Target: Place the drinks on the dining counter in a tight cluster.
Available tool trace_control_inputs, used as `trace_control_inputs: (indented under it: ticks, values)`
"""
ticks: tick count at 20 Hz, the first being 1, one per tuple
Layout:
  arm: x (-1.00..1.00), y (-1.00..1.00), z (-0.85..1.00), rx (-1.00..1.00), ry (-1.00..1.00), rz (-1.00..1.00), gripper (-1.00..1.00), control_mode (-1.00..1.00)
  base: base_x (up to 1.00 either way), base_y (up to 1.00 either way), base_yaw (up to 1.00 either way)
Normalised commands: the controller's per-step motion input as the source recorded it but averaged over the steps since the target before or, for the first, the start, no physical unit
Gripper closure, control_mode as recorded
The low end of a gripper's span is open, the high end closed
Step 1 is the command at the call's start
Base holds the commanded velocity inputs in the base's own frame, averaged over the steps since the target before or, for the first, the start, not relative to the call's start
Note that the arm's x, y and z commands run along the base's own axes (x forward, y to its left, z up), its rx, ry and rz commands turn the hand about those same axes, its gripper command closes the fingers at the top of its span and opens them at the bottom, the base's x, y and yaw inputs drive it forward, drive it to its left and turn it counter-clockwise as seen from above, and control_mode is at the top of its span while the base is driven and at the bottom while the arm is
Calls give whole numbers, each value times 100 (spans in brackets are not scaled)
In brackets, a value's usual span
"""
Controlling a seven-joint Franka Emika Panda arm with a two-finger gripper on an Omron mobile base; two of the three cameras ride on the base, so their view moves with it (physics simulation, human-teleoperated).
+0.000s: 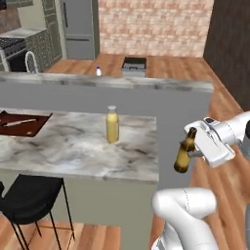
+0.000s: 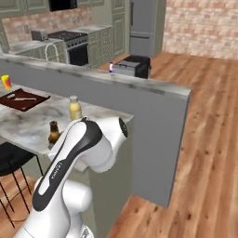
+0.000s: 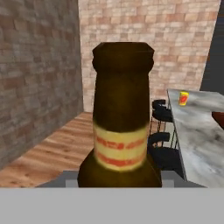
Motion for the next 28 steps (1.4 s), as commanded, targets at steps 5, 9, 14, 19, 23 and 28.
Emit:
trace_control_inputs:
  ticks: [5, 9, 14, 19, 23, 28]
  values:
    - [0, 0, 0, 0, 0, 0, 100, 100, 0, 22, -45]
    - [0, 0, 0, 0, 0, 0, 100, 100, 0, 14, -53]
    - [0, 0, 0, 0, 0, 0, 100, 100, 12, 51, -35]
    - [0, 0, 0, 0, 0, 0, 100, 100, 27, 78, -27]
    - [0, 0, 0, 0, 0, 0, 100, 100, 19, 65, -21]
    - [0, 0, 0, 0, 0, 0, 100, 100, 46, 40, -10]
